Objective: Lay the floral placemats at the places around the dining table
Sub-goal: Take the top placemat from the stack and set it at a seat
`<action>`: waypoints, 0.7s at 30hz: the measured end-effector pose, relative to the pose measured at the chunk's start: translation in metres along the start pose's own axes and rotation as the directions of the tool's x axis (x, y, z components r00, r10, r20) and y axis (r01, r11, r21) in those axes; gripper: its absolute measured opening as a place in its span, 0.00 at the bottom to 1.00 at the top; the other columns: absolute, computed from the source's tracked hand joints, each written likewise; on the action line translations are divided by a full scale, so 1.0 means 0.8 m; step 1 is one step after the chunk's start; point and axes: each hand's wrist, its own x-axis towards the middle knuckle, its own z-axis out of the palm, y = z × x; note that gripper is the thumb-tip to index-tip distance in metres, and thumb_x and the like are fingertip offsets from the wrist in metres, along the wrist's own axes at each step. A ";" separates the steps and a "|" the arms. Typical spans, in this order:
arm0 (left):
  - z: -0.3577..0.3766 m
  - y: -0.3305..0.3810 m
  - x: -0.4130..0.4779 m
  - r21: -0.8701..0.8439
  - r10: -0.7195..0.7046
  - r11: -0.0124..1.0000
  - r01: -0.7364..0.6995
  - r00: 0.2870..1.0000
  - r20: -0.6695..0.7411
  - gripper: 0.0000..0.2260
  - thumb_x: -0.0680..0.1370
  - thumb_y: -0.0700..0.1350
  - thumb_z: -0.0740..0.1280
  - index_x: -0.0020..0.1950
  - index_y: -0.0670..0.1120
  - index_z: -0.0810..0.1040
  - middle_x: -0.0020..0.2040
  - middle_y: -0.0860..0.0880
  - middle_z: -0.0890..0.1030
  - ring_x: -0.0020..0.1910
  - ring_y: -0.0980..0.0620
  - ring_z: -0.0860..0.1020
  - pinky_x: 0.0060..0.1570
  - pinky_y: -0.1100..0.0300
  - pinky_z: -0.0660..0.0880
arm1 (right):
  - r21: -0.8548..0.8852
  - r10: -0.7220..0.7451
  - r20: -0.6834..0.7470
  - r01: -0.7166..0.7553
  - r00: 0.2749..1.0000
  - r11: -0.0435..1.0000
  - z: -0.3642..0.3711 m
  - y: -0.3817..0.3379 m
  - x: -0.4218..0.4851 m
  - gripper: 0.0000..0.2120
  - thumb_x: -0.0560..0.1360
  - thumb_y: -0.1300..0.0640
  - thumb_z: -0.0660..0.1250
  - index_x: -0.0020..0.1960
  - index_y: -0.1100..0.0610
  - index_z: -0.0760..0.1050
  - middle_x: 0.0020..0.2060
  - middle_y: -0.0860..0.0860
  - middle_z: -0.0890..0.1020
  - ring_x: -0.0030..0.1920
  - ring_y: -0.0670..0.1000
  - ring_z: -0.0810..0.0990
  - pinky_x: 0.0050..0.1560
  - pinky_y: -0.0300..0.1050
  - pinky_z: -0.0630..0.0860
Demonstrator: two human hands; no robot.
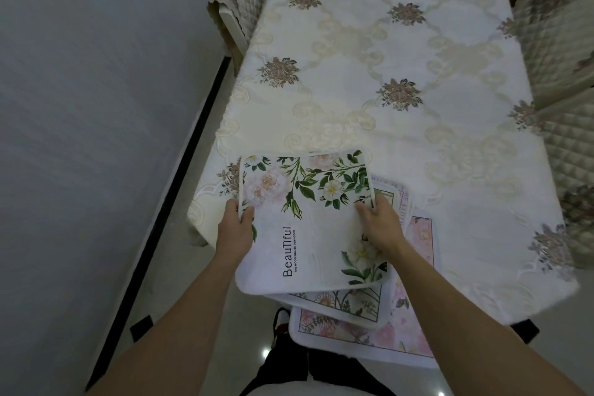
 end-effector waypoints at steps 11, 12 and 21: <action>-0.030 0.066 -0.015 -0.033 0.234 0.972 -0.234 0.972 -0.002 0.09 0.84 0.48 0.58 0.55 0.43 0.72 0.48 0.45 0.79 0.47 0.46 0.77 0.46 0.52 0.72 | 0.037 -0.108 -0.194 0.118 0.975 0.992 -0.051 -0.040 -0.042 0.12 0.82 0.52 0.59 0.53 0.61 0.73 0.46 0.55 0.78 0.48 0.56 0.77 0.48 0.52 0.73; -0.031 0.071 -0.016 -0.031 0.258 0.966 -0.258 0.966 -0.005 0.09 0.84 0.49 0.59 0.53 0.43 0.72 0.46 0.46 0.79 0.45 0.46 0.76 0.44 0.53 0.71 | 0.045 -0.107 -0.212 0.119 0.971 0.992 -0.055 -0.040 -0.046 0.12 0.82 0.52 0.59 0.53 0.61 0.73 0.47 0.55 0.79 0.48 0.57 0.77 0.47 0.52 0.73; -0.007 0.123 -0.030 0.078 0.405 0.909 -0.411 0.911 0.078 0.14 0.83 0.50 0.59 0.45 0.41 0.72 0.38 0.46 0.75 0.36 0.50 0.72 0.32 0.59 0.65 | 0.097 -0.049 -0.351 0.088 0.935 0.991 -0.100 -0.016 -0.090 0.12 0.82 0.50 0.58 0.55 0.58 0.73 0.48 0.54 0.79 0.49 0.56 0.77 0.49 0.54 0.76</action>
